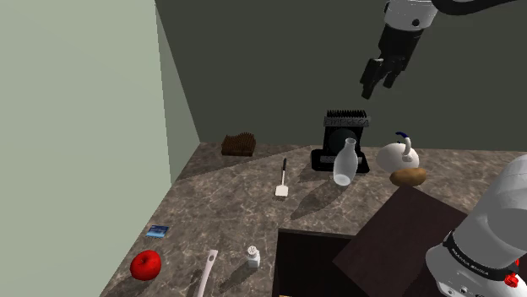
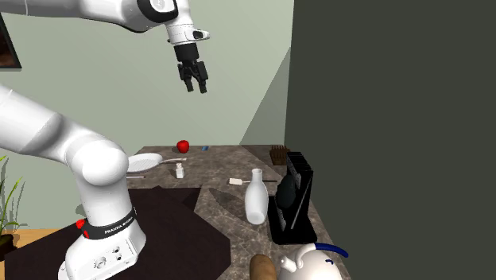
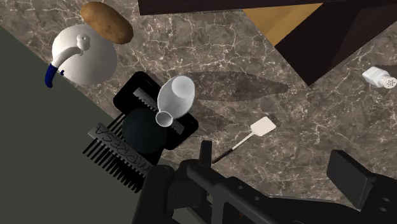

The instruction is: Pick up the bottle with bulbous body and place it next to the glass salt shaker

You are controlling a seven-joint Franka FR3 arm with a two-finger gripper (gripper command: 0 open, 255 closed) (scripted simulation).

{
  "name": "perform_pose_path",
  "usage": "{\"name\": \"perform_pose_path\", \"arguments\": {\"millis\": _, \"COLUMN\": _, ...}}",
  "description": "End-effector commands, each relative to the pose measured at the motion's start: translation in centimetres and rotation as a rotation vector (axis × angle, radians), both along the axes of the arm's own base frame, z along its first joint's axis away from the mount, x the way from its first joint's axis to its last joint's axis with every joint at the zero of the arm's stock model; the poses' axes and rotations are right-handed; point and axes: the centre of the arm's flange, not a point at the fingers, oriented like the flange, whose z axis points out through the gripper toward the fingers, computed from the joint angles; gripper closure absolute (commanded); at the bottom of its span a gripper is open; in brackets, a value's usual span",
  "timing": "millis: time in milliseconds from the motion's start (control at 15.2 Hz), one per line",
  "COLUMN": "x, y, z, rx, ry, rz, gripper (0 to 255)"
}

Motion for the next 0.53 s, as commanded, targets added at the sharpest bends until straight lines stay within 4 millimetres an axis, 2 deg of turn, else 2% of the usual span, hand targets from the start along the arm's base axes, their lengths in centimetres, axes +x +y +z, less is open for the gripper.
{"name": "perform_pose_path", "arguments": {"millis": 0, "x": 0.0, "y": 0.0, "z": 0.0, "rx": 0.0, "ry": 0.0, "rz": 0.0, "gripper": 0}}
{"name": "perform_pose_path", "arguments": {"millis": 462, "x": 2.5, "y": -5.2, "z": -7.4, "rx": 0.009, "ry": 0.012, "rz": 0.063, "gripper": 0}}
